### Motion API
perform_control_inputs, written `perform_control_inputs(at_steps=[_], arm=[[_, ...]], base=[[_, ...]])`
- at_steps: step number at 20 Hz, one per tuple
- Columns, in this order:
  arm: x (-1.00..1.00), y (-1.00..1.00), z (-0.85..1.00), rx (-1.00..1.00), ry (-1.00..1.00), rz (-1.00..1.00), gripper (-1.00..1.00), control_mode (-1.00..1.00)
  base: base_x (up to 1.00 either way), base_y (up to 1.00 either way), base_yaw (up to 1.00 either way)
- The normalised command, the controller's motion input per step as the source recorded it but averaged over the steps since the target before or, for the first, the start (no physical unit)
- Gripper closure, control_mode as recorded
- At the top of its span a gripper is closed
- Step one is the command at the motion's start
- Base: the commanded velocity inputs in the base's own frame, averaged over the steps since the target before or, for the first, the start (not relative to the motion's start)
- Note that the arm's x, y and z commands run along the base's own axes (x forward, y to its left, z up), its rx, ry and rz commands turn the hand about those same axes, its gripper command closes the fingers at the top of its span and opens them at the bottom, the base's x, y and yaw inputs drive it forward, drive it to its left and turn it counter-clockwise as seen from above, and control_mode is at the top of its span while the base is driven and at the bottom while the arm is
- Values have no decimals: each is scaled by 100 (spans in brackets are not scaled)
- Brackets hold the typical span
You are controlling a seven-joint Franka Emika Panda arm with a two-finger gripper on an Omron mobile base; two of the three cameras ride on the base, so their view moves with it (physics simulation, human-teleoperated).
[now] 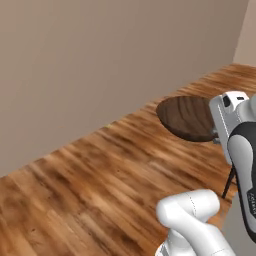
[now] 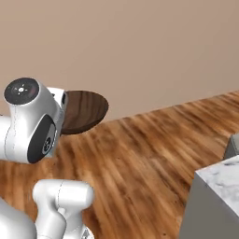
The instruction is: Pick up the bowls from the cabinet and place each bowl in front of a stool on the dining counter.
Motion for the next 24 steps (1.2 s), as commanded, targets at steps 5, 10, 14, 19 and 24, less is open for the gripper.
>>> perform_control_inputs(at_steps=[5,10,14,19,24], arm=[[0,0,0,0,0,0,100,100],[0,0,0,0,0,0,100,100],[0,0,0,0,0,0,100,100],[0,0,0,0,0,0,100,100],[0,0,0,0,0,0,100,100]], base=[[100,74,-48],[100,73,-50],[100,71,-49],[100,63,-54],[100,51,-63]])
